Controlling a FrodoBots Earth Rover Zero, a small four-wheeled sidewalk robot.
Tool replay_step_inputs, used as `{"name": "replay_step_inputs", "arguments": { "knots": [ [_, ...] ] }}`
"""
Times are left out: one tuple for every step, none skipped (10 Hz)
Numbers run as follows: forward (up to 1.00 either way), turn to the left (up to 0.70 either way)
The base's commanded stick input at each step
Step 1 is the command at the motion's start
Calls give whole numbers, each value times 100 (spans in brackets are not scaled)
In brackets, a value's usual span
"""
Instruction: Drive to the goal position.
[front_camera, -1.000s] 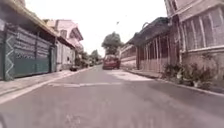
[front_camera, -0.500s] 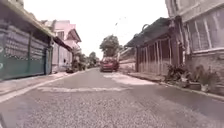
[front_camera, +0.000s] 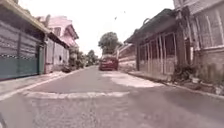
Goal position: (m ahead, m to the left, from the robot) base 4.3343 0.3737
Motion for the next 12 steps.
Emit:
{"name": "replay_step_inputs", "arguments": {
  "knots": [
    [100,0],
    [100,0],
    [100,0],
    [100,0],
    [100,0],
    [100,0],
    [100,0],
    [100,0],
    [100,0],
    [100,10],
    [100,26],
    [100,39]
  ]
}}
